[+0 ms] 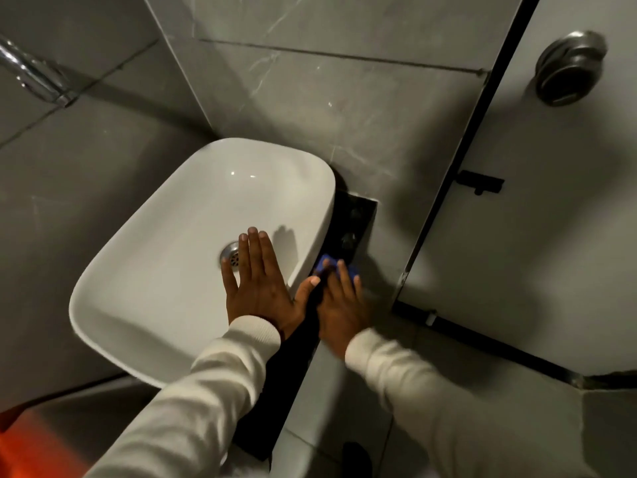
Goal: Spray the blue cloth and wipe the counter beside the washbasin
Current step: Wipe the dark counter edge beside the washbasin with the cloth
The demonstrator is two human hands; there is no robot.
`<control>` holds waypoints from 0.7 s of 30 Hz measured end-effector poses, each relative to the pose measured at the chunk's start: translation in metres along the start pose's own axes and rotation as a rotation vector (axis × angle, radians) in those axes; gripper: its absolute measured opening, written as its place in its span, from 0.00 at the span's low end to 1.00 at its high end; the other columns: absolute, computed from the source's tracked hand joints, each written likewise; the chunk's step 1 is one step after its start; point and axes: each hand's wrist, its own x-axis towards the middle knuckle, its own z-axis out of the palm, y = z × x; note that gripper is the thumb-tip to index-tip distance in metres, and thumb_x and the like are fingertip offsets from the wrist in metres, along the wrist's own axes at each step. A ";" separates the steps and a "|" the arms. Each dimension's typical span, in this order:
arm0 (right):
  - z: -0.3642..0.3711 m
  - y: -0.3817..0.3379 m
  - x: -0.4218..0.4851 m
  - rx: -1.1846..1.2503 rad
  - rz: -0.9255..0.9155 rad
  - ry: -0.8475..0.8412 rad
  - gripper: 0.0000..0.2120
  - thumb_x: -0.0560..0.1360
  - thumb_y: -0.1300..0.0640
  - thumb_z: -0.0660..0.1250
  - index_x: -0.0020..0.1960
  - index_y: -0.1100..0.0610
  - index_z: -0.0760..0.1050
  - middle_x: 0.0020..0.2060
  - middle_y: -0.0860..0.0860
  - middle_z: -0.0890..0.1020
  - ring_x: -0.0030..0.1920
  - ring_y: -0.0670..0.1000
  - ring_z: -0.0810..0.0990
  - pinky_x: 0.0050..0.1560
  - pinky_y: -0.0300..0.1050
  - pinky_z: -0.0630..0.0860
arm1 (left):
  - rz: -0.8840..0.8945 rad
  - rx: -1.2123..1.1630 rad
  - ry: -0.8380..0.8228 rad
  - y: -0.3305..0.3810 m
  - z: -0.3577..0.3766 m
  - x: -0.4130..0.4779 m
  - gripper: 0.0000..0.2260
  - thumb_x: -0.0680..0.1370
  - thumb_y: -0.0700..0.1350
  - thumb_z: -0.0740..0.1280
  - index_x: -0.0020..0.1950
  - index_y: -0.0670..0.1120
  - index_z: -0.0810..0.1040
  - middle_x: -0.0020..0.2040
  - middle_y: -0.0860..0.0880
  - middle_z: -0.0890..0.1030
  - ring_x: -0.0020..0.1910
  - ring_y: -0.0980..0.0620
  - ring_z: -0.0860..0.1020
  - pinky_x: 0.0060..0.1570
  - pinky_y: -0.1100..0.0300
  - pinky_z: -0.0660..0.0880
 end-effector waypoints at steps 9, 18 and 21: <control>0.005 0.016 0.040 0.129 0.178 0.045 0.31 0.75 0.42 0.47 0.77 0.42 0.43 0.79 0.46 0.43 0.76 0.52 0.32 0.77 0.62 0.43 | 0.037 -0.064 -0.025 0.022 0.001 0.028 0.45 0.69 0.71 0.41 0.75 0.43 0.35 0.79 0.45 0.39 0.77 0.49 0.37 0.75 0.42 0.43; -0.030 0.076 0.141 -0.017 0.229 0.090 0.30 0.79 0.51 0.54 0.78 0.47 0.46 0.80 0.49 0.44 0.79 0.57 0.40 0.77 0.63 0.43 | 0.071 -0.061 -0.054 0.038 0.012 0.064 0.44 0.66 0.73 0.33 0.72 0.46 0.29 0.78 0.47 0.37 0.76 0.50 0.35 0.75 0.43 0.40; -0.033 0.069 0.151 0.012 0.312 0.087 0.33 0.78 0.50 0.57 0.78 0.48 0.46 0.80 0.50 0.45 0.79 0.57 0.40 0.76 0.65 0.41 | 0.081 -0.076 -0.070 0.041 0.011 0.068 0.44 0.67 0.73 0.36 0.73 0.46 0.29 0.78 0.47 0.36 0.76 0.50 0.34 0.76 0.43 0.40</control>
